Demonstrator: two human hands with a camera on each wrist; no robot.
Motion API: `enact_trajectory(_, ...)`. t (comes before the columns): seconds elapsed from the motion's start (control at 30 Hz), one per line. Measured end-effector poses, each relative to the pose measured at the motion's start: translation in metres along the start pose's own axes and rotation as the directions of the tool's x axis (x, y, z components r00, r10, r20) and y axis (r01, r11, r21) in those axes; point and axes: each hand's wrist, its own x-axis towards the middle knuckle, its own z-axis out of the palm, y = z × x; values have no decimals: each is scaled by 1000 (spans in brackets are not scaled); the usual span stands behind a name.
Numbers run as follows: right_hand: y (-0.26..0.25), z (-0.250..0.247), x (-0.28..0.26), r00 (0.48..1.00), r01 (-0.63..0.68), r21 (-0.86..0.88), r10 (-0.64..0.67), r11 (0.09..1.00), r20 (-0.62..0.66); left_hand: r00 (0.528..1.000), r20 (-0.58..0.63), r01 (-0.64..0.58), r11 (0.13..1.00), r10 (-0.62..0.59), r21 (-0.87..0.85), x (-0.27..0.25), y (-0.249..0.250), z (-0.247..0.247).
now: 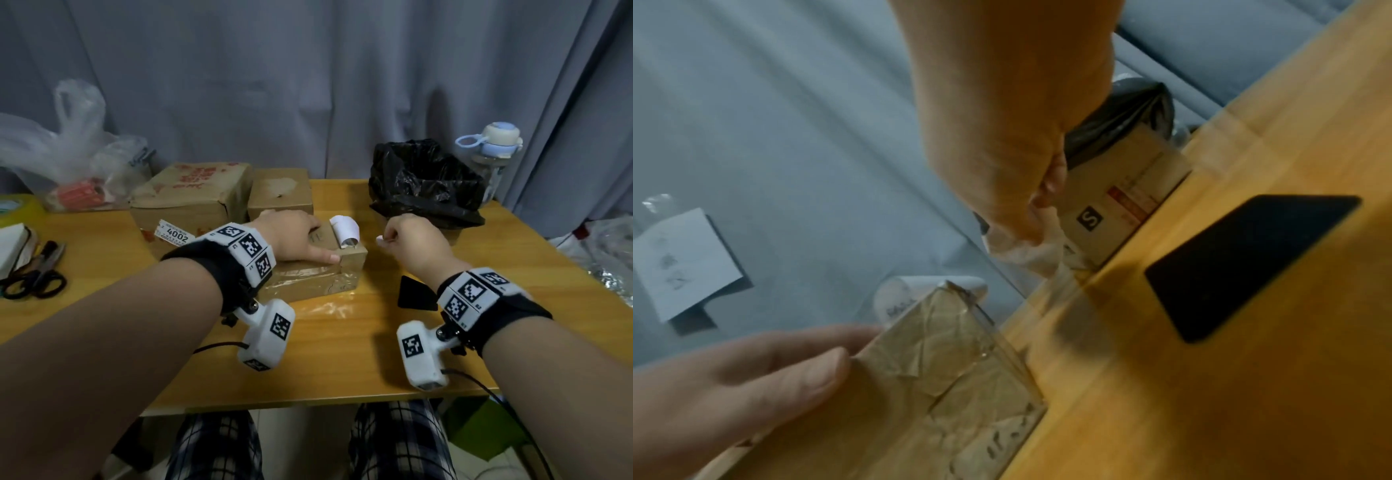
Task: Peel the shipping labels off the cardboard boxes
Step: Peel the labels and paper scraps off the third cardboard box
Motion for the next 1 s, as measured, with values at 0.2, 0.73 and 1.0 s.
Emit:
enact_trajectory(0.2, -3, 5, -7, 881, 54, -199, 47, 978, 471, 998, -43, 26, 983, -35, -183, 1, -2, 8)
enact_trajectory(0.73, -72, -20, 45, 931, -62, -91, 91, 994, 354, 998, 55, 52, 972, -41, -229, 19, 0, 3)
enact_trajectory(1.0, -59, -13, 30, 929, -314, 555, 129, 771, 346, 999, 43, 32, 986, -26, -165, 20, -1, 8)
